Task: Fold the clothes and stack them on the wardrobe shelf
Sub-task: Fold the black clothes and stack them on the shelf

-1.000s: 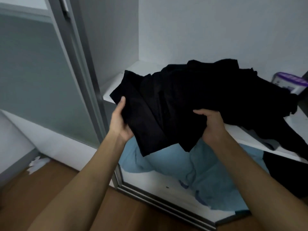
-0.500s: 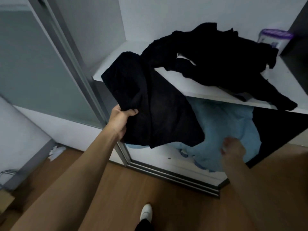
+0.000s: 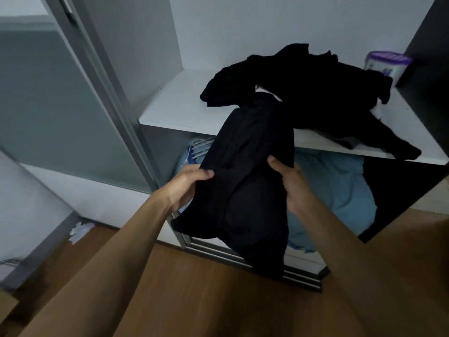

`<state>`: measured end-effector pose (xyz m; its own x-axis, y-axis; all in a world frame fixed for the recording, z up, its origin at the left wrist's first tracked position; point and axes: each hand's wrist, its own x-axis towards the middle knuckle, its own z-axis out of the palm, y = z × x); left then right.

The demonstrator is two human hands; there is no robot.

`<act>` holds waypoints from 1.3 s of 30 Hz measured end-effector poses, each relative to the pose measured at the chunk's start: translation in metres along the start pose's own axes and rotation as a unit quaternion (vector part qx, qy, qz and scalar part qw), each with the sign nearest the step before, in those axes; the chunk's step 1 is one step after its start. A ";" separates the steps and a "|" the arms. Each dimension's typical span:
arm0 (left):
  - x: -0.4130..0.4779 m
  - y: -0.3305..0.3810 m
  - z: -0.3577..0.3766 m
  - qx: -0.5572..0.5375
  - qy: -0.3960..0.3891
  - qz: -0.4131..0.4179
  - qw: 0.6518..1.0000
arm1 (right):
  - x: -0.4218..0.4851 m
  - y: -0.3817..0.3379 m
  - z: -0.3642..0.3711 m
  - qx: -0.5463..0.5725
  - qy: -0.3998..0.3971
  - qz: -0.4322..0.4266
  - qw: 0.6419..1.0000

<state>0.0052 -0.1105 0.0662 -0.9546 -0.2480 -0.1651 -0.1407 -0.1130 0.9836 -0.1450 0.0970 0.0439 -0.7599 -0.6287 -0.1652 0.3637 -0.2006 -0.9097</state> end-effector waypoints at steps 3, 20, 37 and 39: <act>-0.006 -0.001 -0.021 0.092 0.017 -0.028 0.995 | -0.001 -0.004 0.012 0.038 -0.066 -0.015 0.997; 0.004 0.001 -0.065 0.223 0.051 0.033 0.973 | -0.011 -0.022 0.038 0.044 -0.158 -0.029 0.986; -0.022 -0.036 -0.137 0.237 0.336 0.048 0.911 | -0.015 0.012 0.099 -0.336 -0.082 -0.021 0.938; -0.033 -0.051 -0.141 0.250 0.401 -0.017 0.881 | -0.017 0.008 0.103 -0.368 -0.103 -0.025 0.924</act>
<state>0.0807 -0.2327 0.0109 -0.4832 -0.8755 0.0041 -0.4548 0.2551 0.8533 -0.0735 0.0282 0.0784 -0.6192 -0.7776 -0.1096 -0.1915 0.2848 -0.9393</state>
